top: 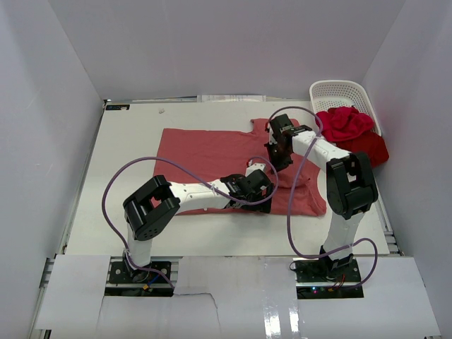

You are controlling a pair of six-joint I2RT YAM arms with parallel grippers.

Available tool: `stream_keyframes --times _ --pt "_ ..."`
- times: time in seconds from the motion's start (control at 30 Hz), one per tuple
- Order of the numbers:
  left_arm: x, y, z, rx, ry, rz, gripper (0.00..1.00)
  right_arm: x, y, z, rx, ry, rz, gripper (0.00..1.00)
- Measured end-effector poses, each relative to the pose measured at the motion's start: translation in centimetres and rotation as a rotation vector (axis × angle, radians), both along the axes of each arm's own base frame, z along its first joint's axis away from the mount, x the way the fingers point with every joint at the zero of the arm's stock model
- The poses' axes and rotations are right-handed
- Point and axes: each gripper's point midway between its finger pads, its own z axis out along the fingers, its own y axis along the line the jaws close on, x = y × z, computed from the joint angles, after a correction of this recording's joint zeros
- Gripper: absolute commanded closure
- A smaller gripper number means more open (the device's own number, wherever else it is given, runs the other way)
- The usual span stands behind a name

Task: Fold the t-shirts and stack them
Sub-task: Fold the flattened tshirt in 1/3 of the way

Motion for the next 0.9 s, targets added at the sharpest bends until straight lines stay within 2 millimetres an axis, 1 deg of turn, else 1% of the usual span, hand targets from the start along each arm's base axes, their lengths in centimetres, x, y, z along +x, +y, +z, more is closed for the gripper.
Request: stream_keyframes --times 0.13,0.17,0.2,0.23,0.27,0.3,0.33,0.4,0.5,0.63,0.7,0.77,0.83,0.9 --pt "0.0 0.0 0.0 -0.001 0.002 -0.001 0.02 3.1 1.0 3.0 0.024 -0.095 0.008 0.91" --pt "0.0 0.0 0.0 -0.001 0.002 -0.001 0.02 3.7 1.3 3.5 0.031 -0.109 0.014 0.88" --pt "0.0 0.0 0.0 -0.001 0.002 -0.001 0.02 4.2 1.7 3.9 0.042 -0.121 0.022 0.72" --pt "0.0 0.0 0.0 -0.002 0.003 -0.002 0.02 4.5 2.1 4.1 0.054 -0.122 0.028 0.64" --pt "0.0 0.0 0.0 -0.002 0.003 -0.002 0.02 4.8 2.4 4.0 0.06 -0.126 0.038 0.43" --pt "0.0 0.0 0.0 -0.002 0.003 -0.002 0.02 5.1 2.6 3.9 0.066 -0.126 0.038 0.31" --pt "0.0 0.0 0.0 -0.002 0.003 -0.002 0.02 5.3 2.7 3.6 0.068 -0.128 0.049 0.23" --pt "-0.1 0.0 0.0 -0.002 0.004 -0.003 0.02 5.4 2.8 3.0 0.066 -0.124 0.06 0.2" --pt "-0.1 0.0 0.0 -0.002 0.005 -0.004 0.02 5.3 2.7 2.4 0.07 -0.137 0.061 0.18" --pt "-0.1 0.0 0.0 -0.002 0.006 -0.008 0.02 3.6 1.6 2.1 0.052 -0.14 0.051 0.18" --pt "-0.2 0.0 -0.1 0.001 0.009 -0.01 0.02 3.1 0.8 2.8 0.034 -0.164 0.032 0.19" --pt "-0.3 0.1 -0.1 0.001 0.011 -0.012 0.02 2.6 -0.1 4.0 0.02 -0.2 0.003 0.2" --pt "-0.5 0.3 -0.1 -0.002 0.013 -0.015 0.02 2.5 -1.0 5.1 0.01 -0.231 -0.03 0.2" --pt "-0.8 0.5 -0.1 -0.004 0.017 -0.018 0.02 2.6 -2.2 5.8 0.004 -0.25 -0.068 0.21"
